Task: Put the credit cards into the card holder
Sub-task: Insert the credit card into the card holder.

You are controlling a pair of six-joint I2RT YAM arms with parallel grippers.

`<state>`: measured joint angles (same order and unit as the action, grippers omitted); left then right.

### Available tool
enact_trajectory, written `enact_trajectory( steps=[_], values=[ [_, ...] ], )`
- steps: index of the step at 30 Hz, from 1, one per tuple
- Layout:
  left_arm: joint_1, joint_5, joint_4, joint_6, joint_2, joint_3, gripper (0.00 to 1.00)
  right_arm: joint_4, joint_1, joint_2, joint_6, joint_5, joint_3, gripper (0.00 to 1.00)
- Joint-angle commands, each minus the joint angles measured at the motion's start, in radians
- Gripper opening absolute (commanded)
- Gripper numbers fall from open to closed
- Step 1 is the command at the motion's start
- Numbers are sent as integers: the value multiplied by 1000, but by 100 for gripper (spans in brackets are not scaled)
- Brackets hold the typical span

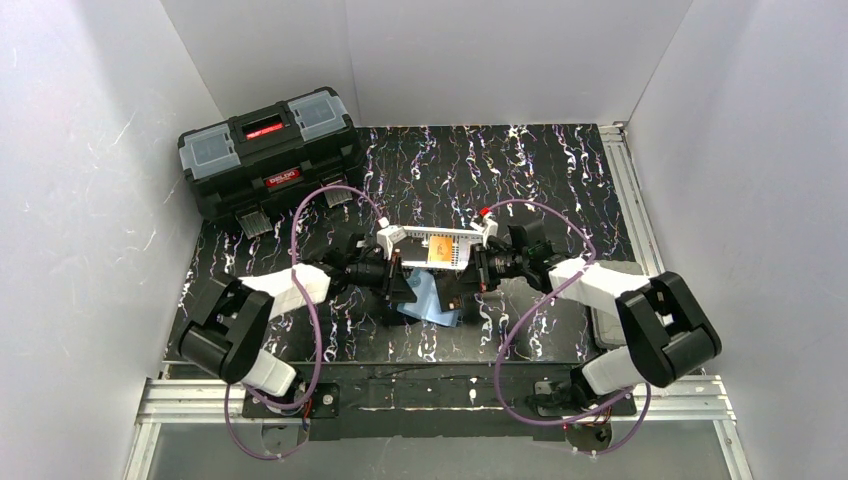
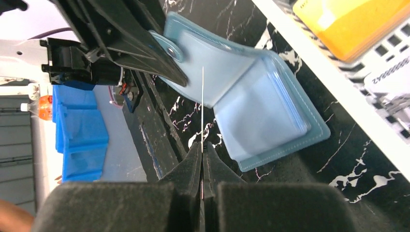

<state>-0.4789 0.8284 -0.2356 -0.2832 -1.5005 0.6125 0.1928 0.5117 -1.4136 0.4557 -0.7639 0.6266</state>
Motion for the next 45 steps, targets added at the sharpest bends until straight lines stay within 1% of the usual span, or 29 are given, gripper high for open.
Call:
enact_trajectory(
  steps=[1, 7, 12, 16, 19, 23, 26, 28, 29, 32, 33, 35, 36, 37, 39, 40, 45],
  values=[
    [-6, -135, 82, 51, 62, -47, 0, -32, 1, -56, -8, -67, 53, 1],
    [-15, -264, 139, 64, 6, -41, 0, -88, 20, -156, -10, -73, 131, 1],
    [-31, -322, 176, 58, 10, -30, 1, -162, 56, -229, -30, -61, 205, 1],
    [-33, -321, 168, 47, 36, -42, 3, -229, 74, -269, -49, -58, 240, 1],
    [-33, -306, 172, 27, 76, -48, 3, -288, 80, -278, -70, -49, 236, 1],
    [-33, -296, 209, 9, 102, -45, 3, -352, 80, -247, -92, 5, 224, 1],
    [-33, -280, 225, -16, 114, -41, 4, -426, 80, -263, -125, 43, 253, 1],
    [-37, -265, 216, -14, 132, -48, 9, -459, 80, -280, -137, 49, 277, 1],
    [-41, -260, 213, -9, 138, -52, 16, -470, 80, -291, -143, 51, 287, 1],
    [-51, -248, 219, 40, 138, -52, 30, -501, 82, -306, -157, 63, 318, 1],
    [-55, -255, 225, 64, 136, -47, 37, -501, 83, -306, -157, 64, 325, 1],
    [-63, -282, 229, 105, 133, -29, 56, -507, 89, -311, -158, 62, 342, 1],
    [-69, -295, 230, 143, 134, -17, 63, -510, 93, -315, -159, 60, 349, 1],
    [-76, -314, 260, 177, 134, -2, 67, -512, 98, -320, -160, 57, 358, 1],
    [-80, -345, 262, 212, 130, 21, 73, -513, 108, -328, -161, 53, 369, 1],
    [-85, -348, 260, 239, 124, 34, 74, -513, 113, -333, -161, 49, 374, 1],
    [-105, -430, 350, 399, 121, 115, 72, -526, 147, -359, -175, 52, 408, 1]
  ],
)
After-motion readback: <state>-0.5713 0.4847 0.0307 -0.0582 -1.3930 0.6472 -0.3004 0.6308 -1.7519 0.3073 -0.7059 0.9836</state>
